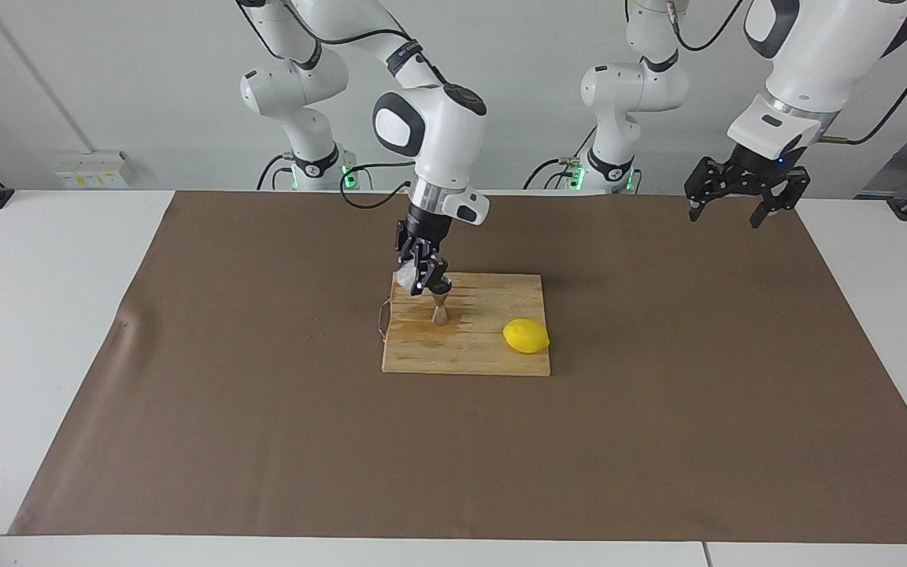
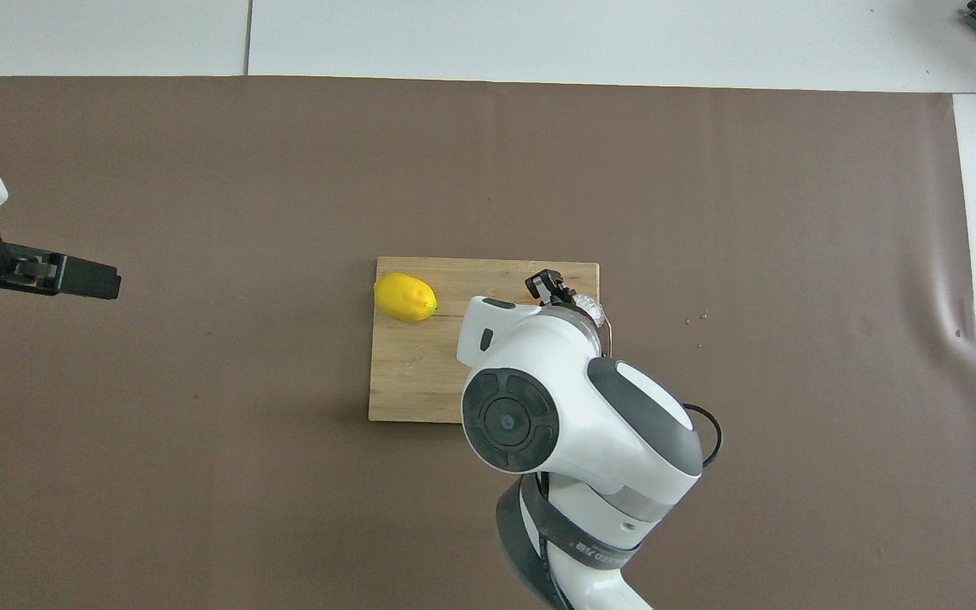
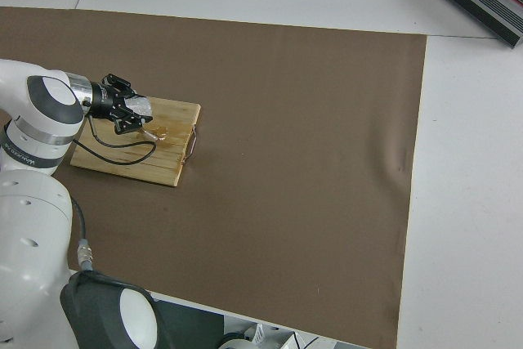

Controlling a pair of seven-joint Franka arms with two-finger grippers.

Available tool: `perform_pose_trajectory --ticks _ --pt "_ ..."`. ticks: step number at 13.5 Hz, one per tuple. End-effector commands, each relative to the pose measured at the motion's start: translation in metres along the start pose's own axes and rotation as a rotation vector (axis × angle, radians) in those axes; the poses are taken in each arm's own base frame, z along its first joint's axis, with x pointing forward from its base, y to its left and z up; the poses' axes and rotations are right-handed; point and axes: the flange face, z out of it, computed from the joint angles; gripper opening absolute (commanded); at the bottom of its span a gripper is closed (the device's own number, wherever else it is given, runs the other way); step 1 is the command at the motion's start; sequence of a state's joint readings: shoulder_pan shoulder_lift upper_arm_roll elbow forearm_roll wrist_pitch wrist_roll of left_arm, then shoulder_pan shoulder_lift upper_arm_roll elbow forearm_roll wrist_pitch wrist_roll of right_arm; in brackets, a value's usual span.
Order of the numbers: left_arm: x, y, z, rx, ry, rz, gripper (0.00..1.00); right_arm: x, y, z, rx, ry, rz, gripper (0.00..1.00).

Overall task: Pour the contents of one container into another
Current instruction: 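Hold the white cup tilted over the jigger with the right gripper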

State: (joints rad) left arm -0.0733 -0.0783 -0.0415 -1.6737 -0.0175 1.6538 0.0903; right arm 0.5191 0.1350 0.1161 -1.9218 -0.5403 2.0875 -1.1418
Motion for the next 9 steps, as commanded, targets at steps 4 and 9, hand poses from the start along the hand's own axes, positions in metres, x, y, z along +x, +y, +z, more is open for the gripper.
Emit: perform_pose_trajectory --ticks 4,9 --pt "-0.0051 -0.0016 -0.0012 0.009 -0.006 0.010 1.00 0.0025 -0.0013 -0.0065 -0.024 -0.043 0.026 0.17" --pt "-0.0051 -0.0016 -0.0012 0.009 -0.006 0.010 1.00 0.0058 -0.0026 -0.0062 -0.028 -0.054 0.014 0.18"
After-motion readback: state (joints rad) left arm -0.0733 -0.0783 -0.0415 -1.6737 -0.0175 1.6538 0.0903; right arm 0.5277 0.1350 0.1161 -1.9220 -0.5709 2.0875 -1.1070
